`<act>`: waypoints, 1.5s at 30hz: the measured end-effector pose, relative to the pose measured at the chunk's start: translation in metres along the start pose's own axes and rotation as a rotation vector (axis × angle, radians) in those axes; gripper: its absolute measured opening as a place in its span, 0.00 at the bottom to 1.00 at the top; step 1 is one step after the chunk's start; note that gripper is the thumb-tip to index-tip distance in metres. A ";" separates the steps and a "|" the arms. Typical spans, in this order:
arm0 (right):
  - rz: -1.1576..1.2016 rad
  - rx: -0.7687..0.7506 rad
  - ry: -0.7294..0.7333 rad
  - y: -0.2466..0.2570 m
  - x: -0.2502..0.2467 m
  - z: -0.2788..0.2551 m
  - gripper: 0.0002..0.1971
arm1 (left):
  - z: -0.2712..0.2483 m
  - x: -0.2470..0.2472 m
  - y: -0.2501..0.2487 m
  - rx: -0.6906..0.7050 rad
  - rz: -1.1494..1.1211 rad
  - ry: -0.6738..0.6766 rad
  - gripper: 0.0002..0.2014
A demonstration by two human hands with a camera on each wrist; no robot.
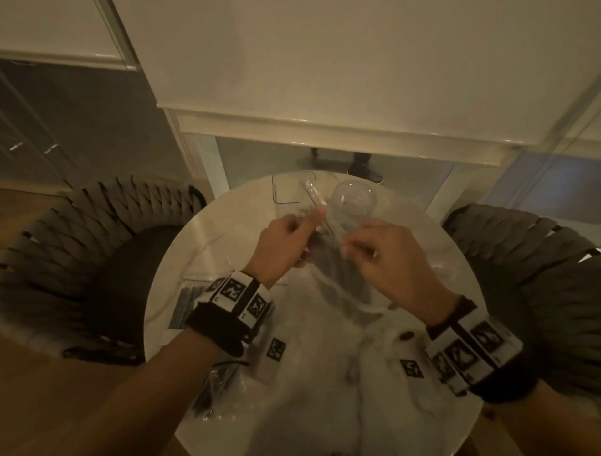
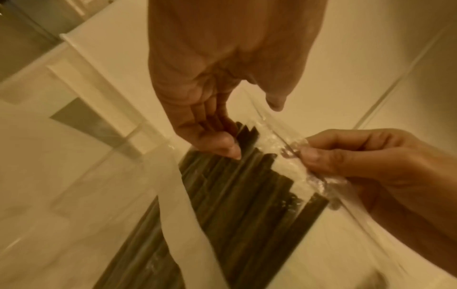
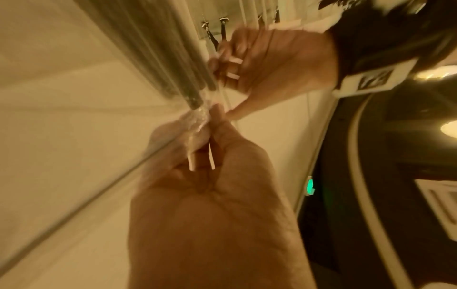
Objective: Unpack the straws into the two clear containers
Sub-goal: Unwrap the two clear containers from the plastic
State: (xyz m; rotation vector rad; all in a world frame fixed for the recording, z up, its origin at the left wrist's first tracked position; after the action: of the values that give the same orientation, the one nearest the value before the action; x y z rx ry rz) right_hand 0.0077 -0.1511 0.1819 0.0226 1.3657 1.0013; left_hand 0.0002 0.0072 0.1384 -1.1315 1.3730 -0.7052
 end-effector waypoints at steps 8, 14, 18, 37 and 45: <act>0.018 -0.039 -0.032 0.026 0.019 -0.035 0.15 | -0.018 -0.019 -0.028 0.171 -0.050 -0.077 0.08; 0.408 0.221 -0.075 0.020 0.013 -0.033 0.13 | -0.033 -0.012 -0.022 0.195 -0.054 0.143 0.07; 0.406 0.267 -0.233 0.022 0.005 -0.017 0.06 | -0.041 -0.004 -0.027 0.227 -0.082 0.161 0.05; 0.965 0.388 -0.044 0.023 0.003 -0.016 0.06 | -0.053 -0.015 -0.042 0.197 -0.243 -0.076 0.05; 0.125 0.215 -0.306 0.036 -0.009 -0.007 0.07 | -0.058 -0.001 -0.053 0.426 0.408 -0.324 0.09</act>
State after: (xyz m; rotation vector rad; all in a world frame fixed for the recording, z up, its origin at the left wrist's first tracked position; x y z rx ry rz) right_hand -0.0179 -0.1381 0.2068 0.4110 1.1939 0.9077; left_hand -0.0444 -0.0222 0.1960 -0.5716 1.0636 -0.4611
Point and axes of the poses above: each hand's wrist, its own z-axis towards the middle knuckle, its own x-axis out of the palm, y = z × x, the point moved 5 cm from there along z, towards the middle knuckle, and after that the axes turned 3 degrees about z, right-handed, at the moved point
